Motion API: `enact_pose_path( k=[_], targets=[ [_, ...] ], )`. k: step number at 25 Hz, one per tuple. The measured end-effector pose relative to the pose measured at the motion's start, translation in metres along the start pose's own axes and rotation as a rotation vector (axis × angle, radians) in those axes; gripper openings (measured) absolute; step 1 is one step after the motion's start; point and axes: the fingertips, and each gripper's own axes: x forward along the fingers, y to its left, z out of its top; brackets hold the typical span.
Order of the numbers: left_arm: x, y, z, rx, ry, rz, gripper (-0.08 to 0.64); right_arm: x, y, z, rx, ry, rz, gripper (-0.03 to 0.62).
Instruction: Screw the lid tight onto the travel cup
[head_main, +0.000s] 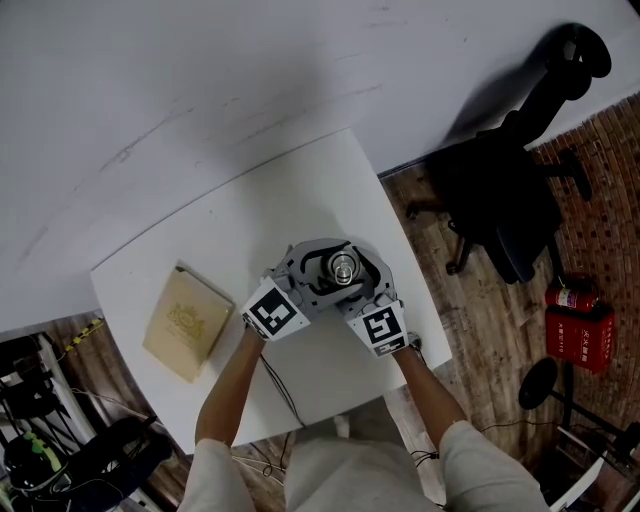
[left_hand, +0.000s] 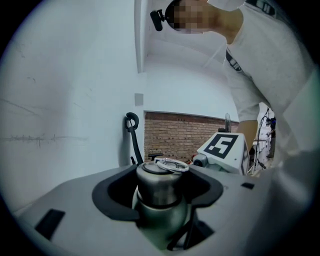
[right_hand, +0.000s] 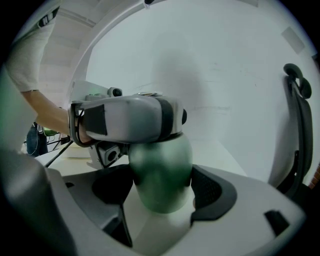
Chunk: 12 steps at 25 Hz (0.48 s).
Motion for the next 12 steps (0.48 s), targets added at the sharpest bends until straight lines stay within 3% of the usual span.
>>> enact_pose_path(
  k=[6, 12],
  targets=[
    [-0.006, 0.002, 0.002, -0.047, -0.040, 0.183, 0.285, 0.001, -0.001, -0.001, 0.006, -0.001, -0.008, 0.358],
    [-0.011, 0.008, 0.008, -0.070, -0.034, 0.413, 0.285, 0.000, -0.001, 0.000, 0.007, 0.000, -0.007, 0.357]
  ],
)
